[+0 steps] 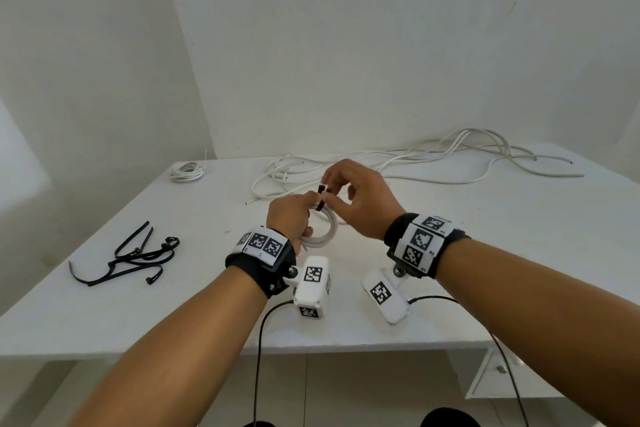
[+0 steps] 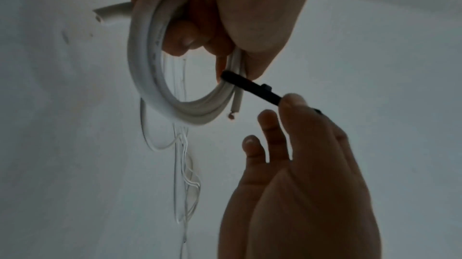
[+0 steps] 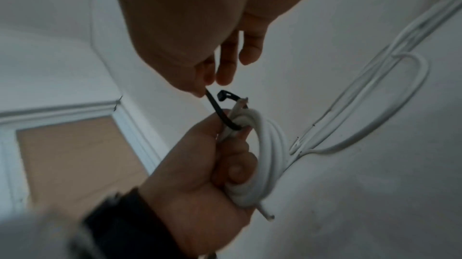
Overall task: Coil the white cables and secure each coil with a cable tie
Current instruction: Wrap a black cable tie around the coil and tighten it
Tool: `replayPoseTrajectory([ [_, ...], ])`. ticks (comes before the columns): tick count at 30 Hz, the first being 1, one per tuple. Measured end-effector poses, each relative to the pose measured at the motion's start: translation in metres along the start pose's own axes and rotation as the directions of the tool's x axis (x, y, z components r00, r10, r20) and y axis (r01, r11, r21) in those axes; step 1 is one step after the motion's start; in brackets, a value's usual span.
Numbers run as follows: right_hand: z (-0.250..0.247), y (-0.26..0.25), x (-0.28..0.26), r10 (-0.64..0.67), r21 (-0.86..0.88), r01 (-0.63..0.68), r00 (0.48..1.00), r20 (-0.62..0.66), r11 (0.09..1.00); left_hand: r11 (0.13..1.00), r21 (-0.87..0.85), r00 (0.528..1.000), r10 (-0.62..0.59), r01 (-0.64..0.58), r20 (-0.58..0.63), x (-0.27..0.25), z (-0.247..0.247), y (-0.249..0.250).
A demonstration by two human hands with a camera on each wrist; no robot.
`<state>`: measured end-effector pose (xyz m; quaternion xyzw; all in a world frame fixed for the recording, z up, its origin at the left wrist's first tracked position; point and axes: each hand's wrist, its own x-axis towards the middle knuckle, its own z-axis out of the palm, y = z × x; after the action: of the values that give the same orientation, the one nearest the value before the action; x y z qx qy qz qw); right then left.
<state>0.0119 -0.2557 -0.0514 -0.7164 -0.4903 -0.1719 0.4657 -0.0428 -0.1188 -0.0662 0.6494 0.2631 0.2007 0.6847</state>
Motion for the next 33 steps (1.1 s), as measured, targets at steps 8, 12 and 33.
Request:
replayPoseTrajectory([
  [8,-0.003,0.000,0.015,0.178,-0.116,-0.173,0.983,0.036,0.978,0.988,0.110,0.993,0.109,-0.104,-0.040,-0.005,0.005,-0.003],
  [12,-0.004,0.004,0.017,0.291,-0.138,-0.286,0.957,0.015,0.948,0.985,0.107,0.990,0.141,-0.137,-0.031,-0.006,0.008,-0.003],
  [33,-0.009,0.001,0.026,0.401,-0.034,-0.401,0.916,-0.016,0.915,0.958,0.130,0.966,0.253,-0.257,0.049,-0.001,0.004,-0.005],
])
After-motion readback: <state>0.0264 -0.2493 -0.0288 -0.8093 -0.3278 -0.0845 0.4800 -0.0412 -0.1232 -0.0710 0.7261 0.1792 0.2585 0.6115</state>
